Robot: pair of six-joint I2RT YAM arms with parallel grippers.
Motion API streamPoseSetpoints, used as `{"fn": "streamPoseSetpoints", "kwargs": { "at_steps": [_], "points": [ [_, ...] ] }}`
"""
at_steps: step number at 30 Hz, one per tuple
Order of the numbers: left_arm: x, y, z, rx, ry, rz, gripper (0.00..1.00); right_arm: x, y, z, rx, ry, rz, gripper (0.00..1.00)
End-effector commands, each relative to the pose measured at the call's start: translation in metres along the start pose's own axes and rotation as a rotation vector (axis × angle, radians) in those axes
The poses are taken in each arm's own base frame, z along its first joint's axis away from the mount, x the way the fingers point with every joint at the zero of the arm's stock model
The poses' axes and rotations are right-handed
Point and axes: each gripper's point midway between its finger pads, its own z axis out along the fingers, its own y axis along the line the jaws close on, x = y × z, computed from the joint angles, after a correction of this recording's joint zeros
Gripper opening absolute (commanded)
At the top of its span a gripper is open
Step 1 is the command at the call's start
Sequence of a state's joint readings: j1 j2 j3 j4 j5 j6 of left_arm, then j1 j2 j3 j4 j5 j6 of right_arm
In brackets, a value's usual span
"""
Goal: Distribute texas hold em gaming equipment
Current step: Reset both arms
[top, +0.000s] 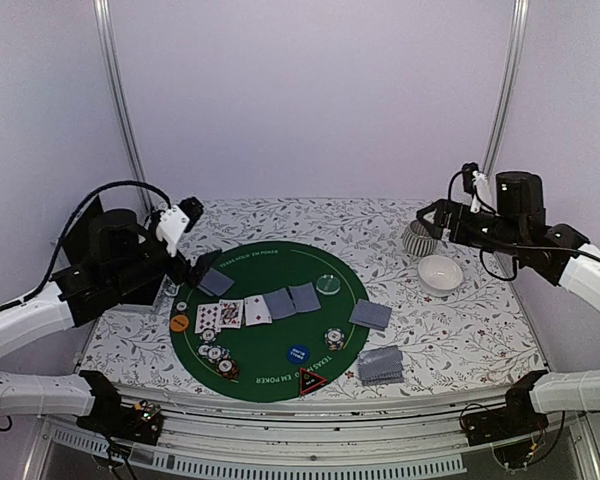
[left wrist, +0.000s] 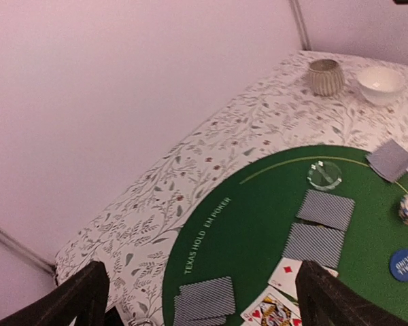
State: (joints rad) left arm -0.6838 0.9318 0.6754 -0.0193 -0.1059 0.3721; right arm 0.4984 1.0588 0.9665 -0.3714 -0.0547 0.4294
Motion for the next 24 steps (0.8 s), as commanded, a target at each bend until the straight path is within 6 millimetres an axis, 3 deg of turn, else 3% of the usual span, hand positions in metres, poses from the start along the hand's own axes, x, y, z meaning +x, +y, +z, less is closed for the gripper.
{"fn": "streamPoseSetpoints", "kwargs": {
  "at_steps": [1,4,6,9,13,16,21,24],
  "points": [
    [-0.015,0.108,-0.02,-0.331,-0.13,-0.287,0.98,-0.087,-0.057,-0.042,0.171,-0.474,-0.103,0.99],
    [0.007,0.157,-0.039,-0.517,-0.14,-0.395,0.98,-0.101,-0.1,-0.073,0.265,-0.65,-0.12,0.99],
    [0.032,0.176,-0.048,-0.606,-0.13,-0.44,0.98,-0.099,-0.128,-0.082,0.346,-0.681,-0.113,0.99],
    [0.07,0.192,-0.057,-0.704,-0.127,-0.482,0.98,-0.085,-0.162,-0.08,0.43,-0.67,-0.125,0.99],
    [0.106,0.226,-0.07,-0.849,-0.14,-0.581,0.98,-0.06,-0.18,-0.069,0.403,-0.705,-0.168,0.99],
    [0.128,0.227,-0.07,-0.885,-0.164,-0.539,0.98,-0.033,-0.195,-0.06,0.429,-0.703,-0.186,0.99],
    [0.156,0.202,-0.05,-0.791,-0.124,-0.458,0.98,-0.003,-0.207,-0.043,0.421,-0.687,-0.215,0.99],
    [0.168,0.207,-0.052,-0.82,-0.117,-0.484,0.98,0.01,-0.214,-0.036,0.428,-0.684,-0.239,0.99]
  ]
}}
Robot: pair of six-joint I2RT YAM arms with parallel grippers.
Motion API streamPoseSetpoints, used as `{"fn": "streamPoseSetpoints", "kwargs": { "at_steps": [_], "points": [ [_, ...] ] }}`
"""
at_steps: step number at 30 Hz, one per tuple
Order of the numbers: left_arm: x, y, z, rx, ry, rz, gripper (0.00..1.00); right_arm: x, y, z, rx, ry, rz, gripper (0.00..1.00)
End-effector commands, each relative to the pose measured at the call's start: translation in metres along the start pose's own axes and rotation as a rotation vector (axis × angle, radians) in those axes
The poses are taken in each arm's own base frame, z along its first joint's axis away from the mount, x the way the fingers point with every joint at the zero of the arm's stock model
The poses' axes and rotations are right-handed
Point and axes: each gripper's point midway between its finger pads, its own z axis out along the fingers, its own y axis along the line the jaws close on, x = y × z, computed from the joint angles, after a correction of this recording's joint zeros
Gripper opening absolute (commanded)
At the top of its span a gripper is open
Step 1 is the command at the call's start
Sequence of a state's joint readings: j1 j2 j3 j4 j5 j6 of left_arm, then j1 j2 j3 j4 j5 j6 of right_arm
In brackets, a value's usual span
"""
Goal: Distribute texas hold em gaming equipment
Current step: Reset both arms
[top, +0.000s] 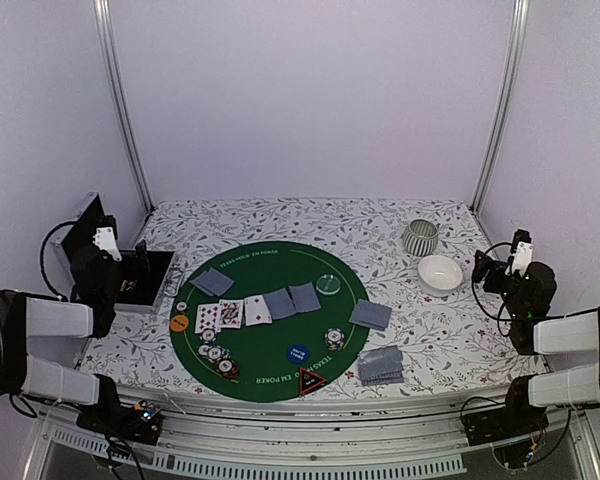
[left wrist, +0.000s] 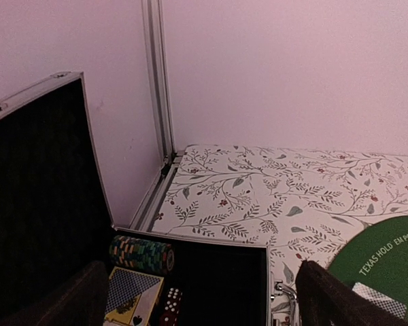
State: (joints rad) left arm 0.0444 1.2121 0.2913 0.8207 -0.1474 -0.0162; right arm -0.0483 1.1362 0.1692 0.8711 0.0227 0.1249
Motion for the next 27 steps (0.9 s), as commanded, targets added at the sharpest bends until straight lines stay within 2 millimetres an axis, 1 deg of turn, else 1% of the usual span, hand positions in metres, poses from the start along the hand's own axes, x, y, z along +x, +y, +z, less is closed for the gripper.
{"fn": "streamPoseSetpoints", "kwargs": {
  "at_steps": [1,3,5,8,9,10,12,13,15,16,17,18,19,20,21,22,23,24,25,26,27],
  "points": [
    [-0.032,0.006,0.0,0.012,-0.155,-0.022,0.98,-0.023,0.007,-0.003,-0.046,-0.176,-0.05,0.99],
    [-0.036,-0.001,0.001,0.065,-0.178,-0.012,0.98,-0.024,0.013,-0.001,-0.083,-0.186,-0.074,0.99],
    [-0.033,-0.004,0.003,0.078,-0.153,0.002,0.98,-0.023,0.015,0.005,-0.092,-0.185,-0.1,0.99],
    [-0.03,0.007,-0.002,0.036,-0.153,-0.002,0.98,-0.003,0.022,0.013,-0.145,-0.149,-0.12,0.99],
    [-0.03,0.01,-0.004,0.027,-0.152,-0.004,0.98,-0.005,0.023,0.012,-0.15,-0.179,-0.122,0.99],
    [-0.026,0.013,-0.005,0.015,-0.135,-0.006,0.98,-0.006,0.022,0.012,-0.144,-0.183,-0.122,0.99],
    [-0.008,0.017,-0.007,-0.001,-0.082,-0.017,0.98,-0.002,0.018,0.019,-0.122,-0.143,-0.116,0.99],
    [-0.003,0.016,-0.008,0.002,-0.083,-0.01,0.98,-0.002,0.02,0.02,-0.133,-0.145,-0.118,0.99],
    [-0.001,0.009,-0.003,0.042,-0.082,-0.023,0.98,0.001,0.025,0.024,-0.16,-0.124,-0.121,0.99],
    [-0.003,0.004,0.0,0.072,-0.084,-0.06,0.98,0.002,0.026,0.026,-0.169,-0.117,-0.121,0.99],
    [-0.006,-0.009,-0.001,0.146,-0.106,-0.092,0.98,0.004,0.028,0.028,-0.176,-0.106,-0.145,0.99],
    [-0.006,-0.018,-0.002,0.194,-0.127,-0.063,0.98,0.005,0.029,0.03,-0.18,-0.097,-0.153,0.99],
    [-0.001,-0.02,0.002,0.185,-0.118,-0.052,0.98,0.004,0.029,0.033,-0.18,-0.097,-0.157,0.99],
    [0.008,-0.017,0.008,0.161,-0.093,-0.064,0.98,0.005,0.028,0.036,-0.174,-0.086,-0.157,0.99],
    [0.009,-0.018,0.012,0.158,-0.106,-0.05,0.98,0.006,0.027,0.039,-0.17,-0.076,-0.155,0.99],
    [0.016,-0.03,0.015,0.193,-0.075,-0.021,0.98,0.006,0.027,0.039,-0.169,-0.072,-0.153,0.99],
    [0.022,-0.039,0.017,0.187,-0.064,0.02,0.98,0.006,0.027,0.039,-0.17,-0.072,-0.153,0.99],
    [0.02,-0.044,0.015,0.172,-0.103,0.06,0.98,0.006,0.027,0.039,-0.17,-0.072,-0.153,0.99],
    [0.019,-0.045,0.014,0.167,-0.097,0.055,0.98,0.006,0.027,0.039,-0.169,-0.072,-0.152,0.99],
    [0.023,-0.042,0.014,0.152,-0.071,0.044,0.98,0.006,0.027,0.039,-0.168,-0.073,-0.152,0.99],
    [0.022,-0.036,0.014,0.117,-0.089,0.043,0.98,0.006,0.026,0.039,-0.167,-0.073,-0.152,0.99]
  ]
}}
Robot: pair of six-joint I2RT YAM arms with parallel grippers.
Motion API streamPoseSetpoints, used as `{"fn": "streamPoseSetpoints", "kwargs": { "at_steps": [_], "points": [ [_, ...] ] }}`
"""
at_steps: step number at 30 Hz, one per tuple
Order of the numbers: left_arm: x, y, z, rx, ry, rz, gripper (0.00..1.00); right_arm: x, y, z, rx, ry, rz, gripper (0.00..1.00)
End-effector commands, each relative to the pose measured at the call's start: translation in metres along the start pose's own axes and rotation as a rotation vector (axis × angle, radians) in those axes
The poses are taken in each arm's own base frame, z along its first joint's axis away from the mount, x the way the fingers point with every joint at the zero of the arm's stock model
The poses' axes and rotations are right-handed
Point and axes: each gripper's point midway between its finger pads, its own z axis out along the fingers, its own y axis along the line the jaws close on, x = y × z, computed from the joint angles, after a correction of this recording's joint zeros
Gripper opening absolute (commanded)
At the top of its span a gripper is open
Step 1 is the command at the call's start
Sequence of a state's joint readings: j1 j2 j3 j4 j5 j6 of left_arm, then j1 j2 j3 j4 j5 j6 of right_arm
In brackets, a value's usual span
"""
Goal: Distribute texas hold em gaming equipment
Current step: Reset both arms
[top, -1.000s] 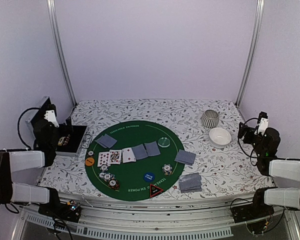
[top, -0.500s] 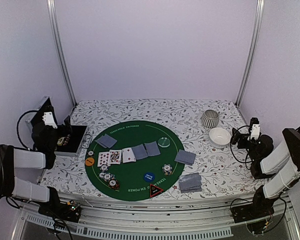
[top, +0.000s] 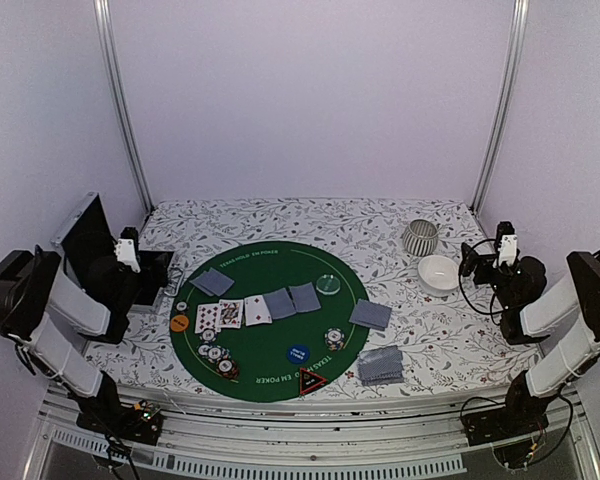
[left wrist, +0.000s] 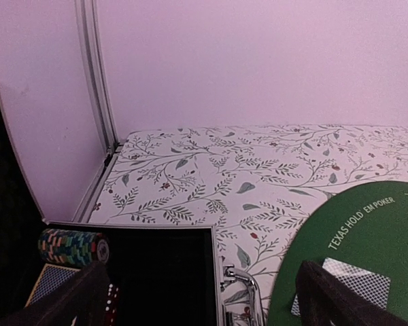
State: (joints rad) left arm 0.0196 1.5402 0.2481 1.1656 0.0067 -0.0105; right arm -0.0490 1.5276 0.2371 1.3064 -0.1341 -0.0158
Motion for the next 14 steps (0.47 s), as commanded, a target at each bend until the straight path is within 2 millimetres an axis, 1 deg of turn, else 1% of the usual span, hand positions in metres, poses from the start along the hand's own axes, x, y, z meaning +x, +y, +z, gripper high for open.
{"fn": "streamPoseSetpoints", "kwargs": {
  "at_steps": [1,3,5,7,14],
  "points": [
    [-0.0278,0.008,-0.0012,-0.086,-0.118,0.036,0.98,0.0065,-0.0003,0.0028,-0.006,0.026,-0.004,0.99],
    [-0.0245,0.0076,-0.0002,-0.083,-0.092,0.023,0.98,0.0061,0.0,0.0028,-0.008,0.025,-0.006,0.99],
    [-0.0283,0.0084,-0.0013,-0.089,-0.118,0.035,0.98,0.0062,0.0003,0.0027,-0.009,0.025,-0.007,0.99],
    [-0.0257,0.0081,-0.0005,-0.087,-0.1,0.029,0.98,0.0064,0.0004,0.0027,-0.009,0.026,-0.007,0.99],
    [-0.0274,0.0083,-0.0013,-0.088,-0.112,0.03,0.98,0.0063,0.0001,0.0028,-0.009,0.026,-0.007,0.99]
  ]
}}
